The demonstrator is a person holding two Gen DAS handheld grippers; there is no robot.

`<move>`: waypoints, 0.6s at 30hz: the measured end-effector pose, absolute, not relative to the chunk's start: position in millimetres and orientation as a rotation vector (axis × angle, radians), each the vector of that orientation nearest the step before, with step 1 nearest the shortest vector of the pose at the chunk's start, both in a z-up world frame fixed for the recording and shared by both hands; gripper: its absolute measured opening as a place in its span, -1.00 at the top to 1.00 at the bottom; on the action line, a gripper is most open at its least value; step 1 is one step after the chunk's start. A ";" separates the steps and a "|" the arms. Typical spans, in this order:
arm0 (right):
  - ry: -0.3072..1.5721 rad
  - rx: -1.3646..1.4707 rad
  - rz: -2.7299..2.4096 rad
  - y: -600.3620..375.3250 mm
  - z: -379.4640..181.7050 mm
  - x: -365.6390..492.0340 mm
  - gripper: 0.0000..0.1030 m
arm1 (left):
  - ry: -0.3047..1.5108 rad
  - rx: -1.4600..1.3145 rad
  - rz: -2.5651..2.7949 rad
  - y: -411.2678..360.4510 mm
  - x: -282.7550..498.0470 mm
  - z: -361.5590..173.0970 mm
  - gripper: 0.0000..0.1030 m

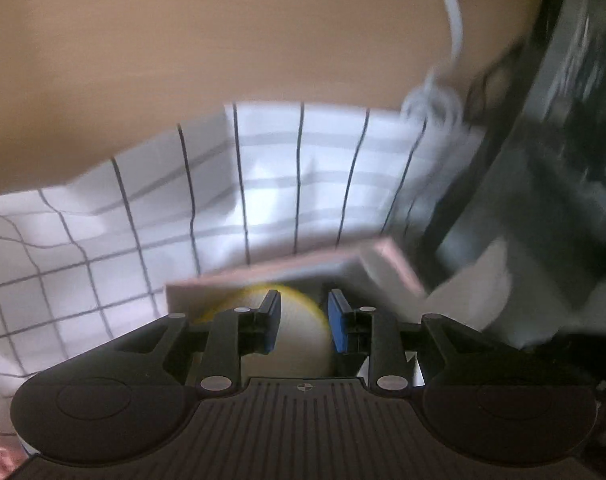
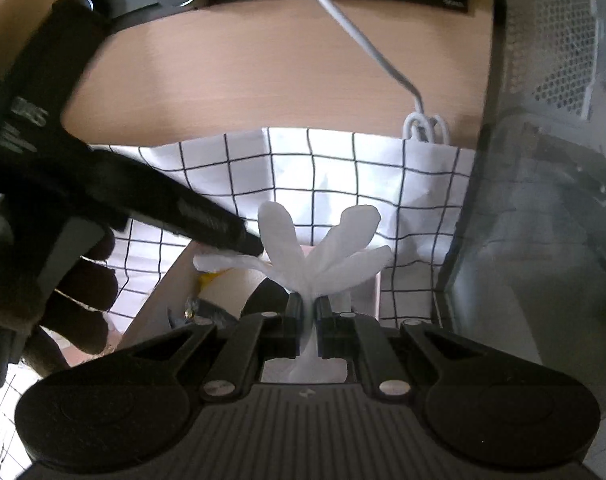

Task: Organize soft objects
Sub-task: 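Open the left tool to drop the black pad into the pink box while the right tool lowers the glove, then open the right tool to release the white glove into the pink box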

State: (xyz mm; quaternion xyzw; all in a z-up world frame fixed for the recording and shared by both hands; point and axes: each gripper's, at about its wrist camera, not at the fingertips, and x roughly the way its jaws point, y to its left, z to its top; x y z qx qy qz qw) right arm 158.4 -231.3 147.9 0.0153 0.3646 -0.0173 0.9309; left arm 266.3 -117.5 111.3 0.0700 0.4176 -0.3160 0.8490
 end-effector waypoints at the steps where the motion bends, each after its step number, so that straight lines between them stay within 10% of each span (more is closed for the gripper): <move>1: 0.754 0.033 -0.033 -230.7 145.2 159.2 0.87 | 0.882 0.146 -0.676 -116.8 265.3 109.8 0.43; 14: 0.917 0.059 -0.029 -216.5 87.6 181.0 0.76 | 0.679 -0.123 -0.727 -47.2 234.3 161.7 0.43; 18: 0.833 0.110 0.003 -219.2 107.0 166.8 -0.42 | 0.625 -0.185 -0.684 -13.4 225.0 168.0 0.43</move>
